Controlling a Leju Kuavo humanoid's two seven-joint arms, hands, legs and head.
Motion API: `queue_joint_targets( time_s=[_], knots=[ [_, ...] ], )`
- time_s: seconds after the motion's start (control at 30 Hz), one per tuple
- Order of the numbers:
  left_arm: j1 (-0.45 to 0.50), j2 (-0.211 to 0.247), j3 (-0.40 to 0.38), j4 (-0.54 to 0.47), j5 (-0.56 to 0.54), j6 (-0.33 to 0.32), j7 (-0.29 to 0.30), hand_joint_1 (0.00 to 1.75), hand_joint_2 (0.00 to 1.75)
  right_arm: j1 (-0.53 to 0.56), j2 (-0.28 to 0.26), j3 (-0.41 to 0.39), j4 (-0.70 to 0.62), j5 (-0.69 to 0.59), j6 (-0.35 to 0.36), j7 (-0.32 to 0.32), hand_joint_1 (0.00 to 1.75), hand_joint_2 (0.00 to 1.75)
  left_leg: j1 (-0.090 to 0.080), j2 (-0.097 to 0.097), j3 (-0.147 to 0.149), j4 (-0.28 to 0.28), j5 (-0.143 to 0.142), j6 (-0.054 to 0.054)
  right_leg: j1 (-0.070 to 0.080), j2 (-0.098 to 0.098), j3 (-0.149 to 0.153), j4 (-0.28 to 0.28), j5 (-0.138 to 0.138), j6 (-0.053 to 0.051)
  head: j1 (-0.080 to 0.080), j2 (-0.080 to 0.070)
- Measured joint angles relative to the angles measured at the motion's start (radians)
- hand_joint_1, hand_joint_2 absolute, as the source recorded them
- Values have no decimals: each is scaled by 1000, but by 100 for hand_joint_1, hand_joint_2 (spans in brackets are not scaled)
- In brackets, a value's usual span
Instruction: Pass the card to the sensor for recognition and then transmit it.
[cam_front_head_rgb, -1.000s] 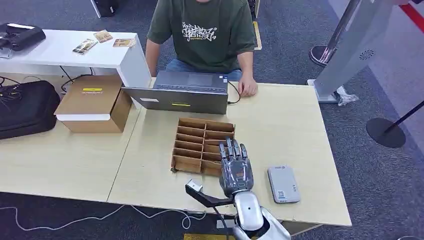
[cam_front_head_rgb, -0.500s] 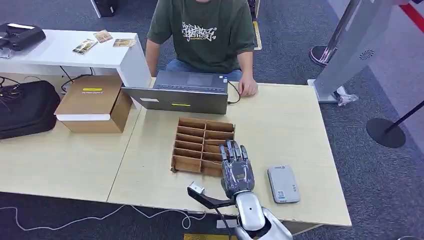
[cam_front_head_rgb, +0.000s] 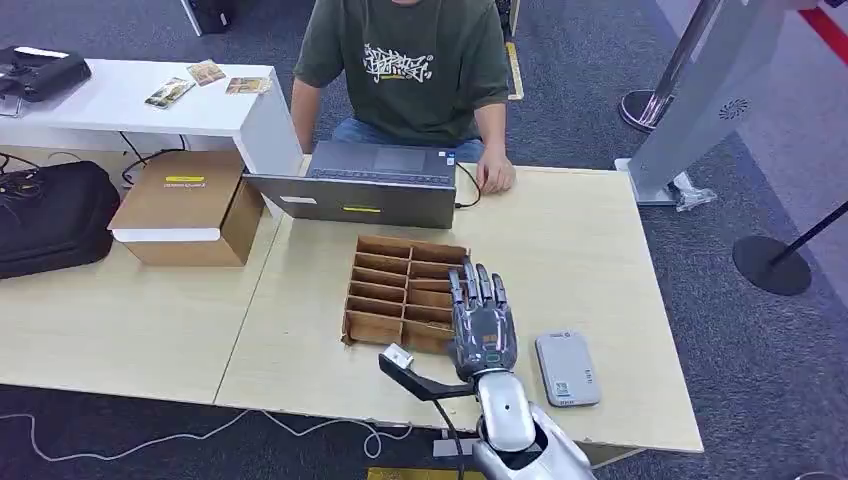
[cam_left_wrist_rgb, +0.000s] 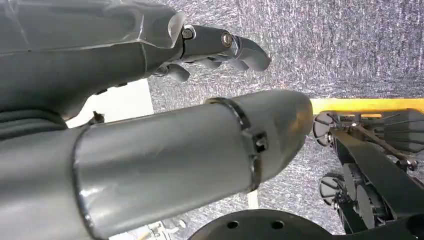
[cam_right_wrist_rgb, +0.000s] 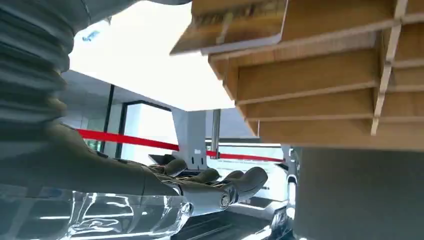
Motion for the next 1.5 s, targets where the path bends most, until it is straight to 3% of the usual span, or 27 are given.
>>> queue_joint_targets(
  time_s=[0.3, 0.57, 0.77, 1.07, 1.5],
  knots=[
    [1, 0, 0, 0, 8, 0, -3, 0, 0, 26, -5, 3, -69, 0, 17, -17, 0, 175, 0, 0, 0, 0, 0, 0, 0, 0, 0, 0, 0, 0, 0, 0],
    [2, 0, 0, 0, 11, -1, -3, 0, 0, 46, -1, -6, -74, 0, 18, -74, 0, 175, 0, 0, 0, 0, 0, 0, 0, 0, 0, 0, 0, 0, 0, 0],
    [3, 0, 0, 0, 21, -2, -3, 0, 0, 67, 44, -35, -51, 0, 31, -150, 0, 175, 0, 0, 0, 0, 0, 0, 0, 0, 0, 0, 0, 0, 0, 0],
    [3, 0, 0, 0, 22, -2, -2, 0, 0, 73, 86, -66, -14, 0, 36, -159, 0, 175, 0, 0, 0, 0, 0, 0, 0, 0, 0, 0, 0, 0, 0, 0],
    [3, 0, 0, 0, 29, -2, 0, 0, 0, 73, 98, -83, 10, 0, 40, -160, 0, 175, 0, 0, 0, 0, 0, 0, 0, 0, 0, 0, 0, 0, 0, 0]
  ],
)
